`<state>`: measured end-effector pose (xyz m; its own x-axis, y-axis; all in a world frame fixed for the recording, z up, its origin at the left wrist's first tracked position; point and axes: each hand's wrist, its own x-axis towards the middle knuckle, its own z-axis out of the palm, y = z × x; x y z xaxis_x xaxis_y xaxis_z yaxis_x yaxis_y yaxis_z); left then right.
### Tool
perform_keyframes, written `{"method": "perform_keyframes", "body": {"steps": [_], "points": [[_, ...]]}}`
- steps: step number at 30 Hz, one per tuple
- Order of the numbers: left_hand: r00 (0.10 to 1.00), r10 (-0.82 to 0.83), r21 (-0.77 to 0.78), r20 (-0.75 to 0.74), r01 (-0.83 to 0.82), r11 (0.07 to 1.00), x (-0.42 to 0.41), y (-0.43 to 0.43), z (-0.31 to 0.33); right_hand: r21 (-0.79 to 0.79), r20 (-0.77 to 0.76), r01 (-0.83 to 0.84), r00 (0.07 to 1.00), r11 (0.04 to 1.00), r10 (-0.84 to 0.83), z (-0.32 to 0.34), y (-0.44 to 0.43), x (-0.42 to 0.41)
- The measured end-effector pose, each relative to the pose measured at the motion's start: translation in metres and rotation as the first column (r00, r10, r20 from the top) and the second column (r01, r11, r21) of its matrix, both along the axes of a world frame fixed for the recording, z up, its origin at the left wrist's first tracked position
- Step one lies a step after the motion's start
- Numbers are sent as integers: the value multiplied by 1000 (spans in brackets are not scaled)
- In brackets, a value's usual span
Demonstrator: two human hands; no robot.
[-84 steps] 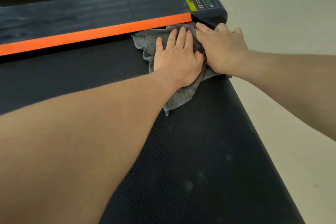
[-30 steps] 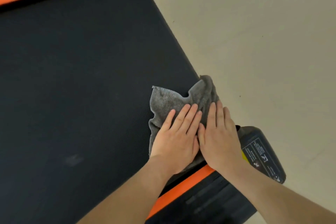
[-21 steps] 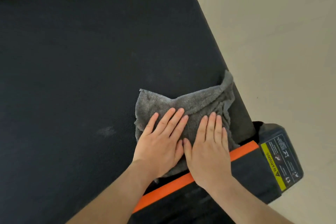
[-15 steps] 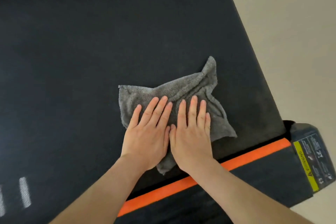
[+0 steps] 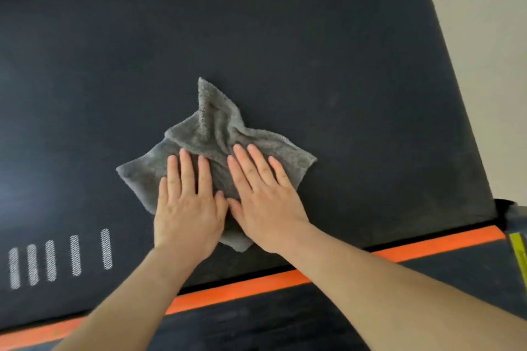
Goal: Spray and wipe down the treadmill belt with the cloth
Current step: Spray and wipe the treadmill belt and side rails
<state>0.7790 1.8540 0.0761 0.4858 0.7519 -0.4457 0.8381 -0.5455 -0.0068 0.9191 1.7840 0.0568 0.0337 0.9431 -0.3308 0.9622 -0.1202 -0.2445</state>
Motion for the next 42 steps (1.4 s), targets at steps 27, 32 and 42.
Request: {"method": "perform_keyframes", "body": {"steps": [27, 32, 42], "points": [[769, -556, 27, 314, 578, 815, 281, -132, -24, -516, 263, 621, 771, 590, -581, 39, -179, 270], [782, -555, 56, 282, 564, 824, 216, -110, -22, -497, 284, 590, 803, 636, -524, 60, -166, 199], [913, -227, 48, 338, 224, 973, 122, -62, 19, -63, 98, 482, 874, 874, -475, 81, -104, 158]]}}
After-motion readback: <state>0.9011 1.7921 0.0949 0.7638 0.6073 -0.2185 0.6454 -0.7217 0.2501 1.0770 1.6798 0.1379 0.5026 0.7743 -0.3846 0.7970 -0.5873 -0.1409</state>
